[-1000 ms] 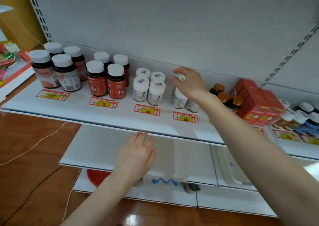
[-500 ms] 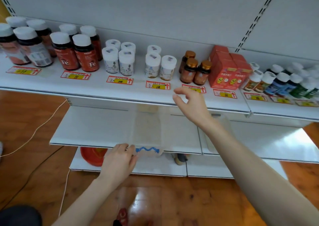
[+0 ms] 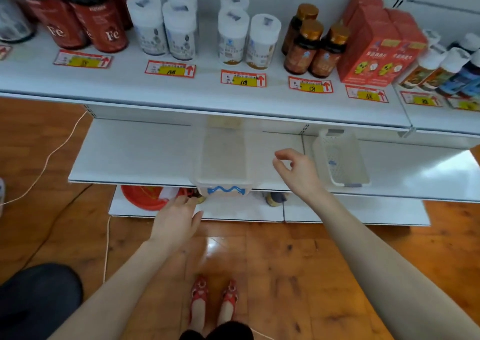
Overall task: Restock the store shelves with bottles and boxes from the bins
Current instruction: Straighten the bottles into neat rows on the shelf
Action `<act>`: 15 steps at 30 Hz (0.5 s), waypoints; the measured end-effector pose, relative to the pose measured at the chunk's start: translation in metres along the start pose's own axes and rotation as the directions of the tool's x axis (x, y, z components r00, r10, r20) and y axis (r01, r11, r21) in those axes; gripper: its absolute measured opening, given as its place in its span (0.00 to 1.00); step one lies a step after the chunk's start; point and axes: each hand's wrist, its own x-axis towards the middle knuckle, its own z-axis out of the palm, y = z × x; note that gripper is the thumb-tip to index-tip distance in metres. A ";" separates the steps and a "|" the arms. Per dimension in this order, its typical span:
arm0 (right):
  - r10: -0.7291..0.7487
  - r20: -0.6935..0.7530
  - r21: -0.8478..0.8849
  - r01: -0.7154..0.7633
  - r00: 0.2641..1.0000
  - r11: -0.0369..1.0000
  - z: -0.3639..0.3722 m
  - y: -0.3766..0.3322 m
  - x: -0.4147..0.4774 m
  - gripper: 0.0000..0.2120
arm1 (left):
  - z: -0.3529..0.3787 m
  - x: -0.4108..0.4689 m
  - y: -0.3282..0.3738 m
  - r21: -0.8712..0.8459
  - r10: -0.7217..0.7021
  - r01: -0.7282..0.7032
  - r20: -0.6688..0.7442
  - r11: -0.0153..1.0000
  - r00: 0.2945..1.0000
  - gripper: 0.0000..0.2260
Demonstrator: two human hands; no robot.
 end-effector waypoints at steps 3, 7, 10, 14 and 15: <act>0.038 0.017 -0.029 -0.037 0.999 0.999 0.007 0.004 -0.001 0.12 | 0.002 -0.001 -0.004 -0.016 -0.016 0.017 0.047 1.000 0.999 0.16; 0.077 0.018 -0.043 -0.076 0.997 0.996 0.004 0.002 -0.004 0.13 | 0.002 -0.001 -0.003 -0.037 -0.005 0.006 0.034 0.999 0.999 0.15; 0.086 -0.014 -0.060 -0.087 0.996 0.994 -0.005 0.001 -0.007 0.14 | 0.001 0.003 0.003 -0.091 -0.006 0.009 0.026 0.996 1.000 0.15; 0.098 -0.058 -0.081 -0.103 0.993 0.991 -0.021 -0.004 -0.014 0.14 | -0.014 0.012 0.014 -0.029 0.103 -0.103 -0.010 0.994 0.995 0.14; 0.097 -0.066 -0.083 -0.103 0.993 0.991 -0.025 -0.006 -0.016 0.14 | -0.019 0.014 0.015 -0.017 0.124 -0.125 -0.042 0.992 0.991 0.14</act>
